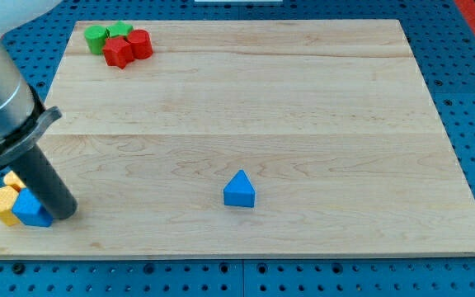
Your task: Slide blue triangle to the group of blocks
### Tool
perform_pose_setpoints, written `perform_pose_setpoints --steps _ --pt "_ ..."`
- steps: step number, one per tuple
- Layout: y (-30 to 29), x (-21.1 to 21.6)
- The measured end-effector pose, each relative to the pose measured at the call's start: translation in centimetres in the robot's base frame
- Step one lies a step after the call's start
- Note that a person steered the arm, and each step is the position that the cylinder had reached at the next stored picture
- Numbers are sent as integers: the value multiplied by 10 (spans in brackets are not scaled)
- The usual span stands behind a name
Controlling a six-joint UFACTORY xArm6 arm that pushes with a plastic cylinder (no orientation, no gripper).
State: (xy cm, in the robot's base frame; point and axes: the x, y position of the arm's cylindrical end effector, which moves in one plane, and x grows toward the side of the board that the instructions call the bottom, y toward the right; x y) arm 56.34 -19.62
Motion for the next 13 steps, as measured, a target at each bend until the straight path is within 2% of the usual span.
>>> perform_pose_setpoints --steps 2,3,4,5,8,10,12,13 --pt "204 25" --pt "266 13" --pt "276 -6" --pt "257 -20" --pt "103 -29" --pt "114 -3" --pt "65 -5" --pt "68 3"
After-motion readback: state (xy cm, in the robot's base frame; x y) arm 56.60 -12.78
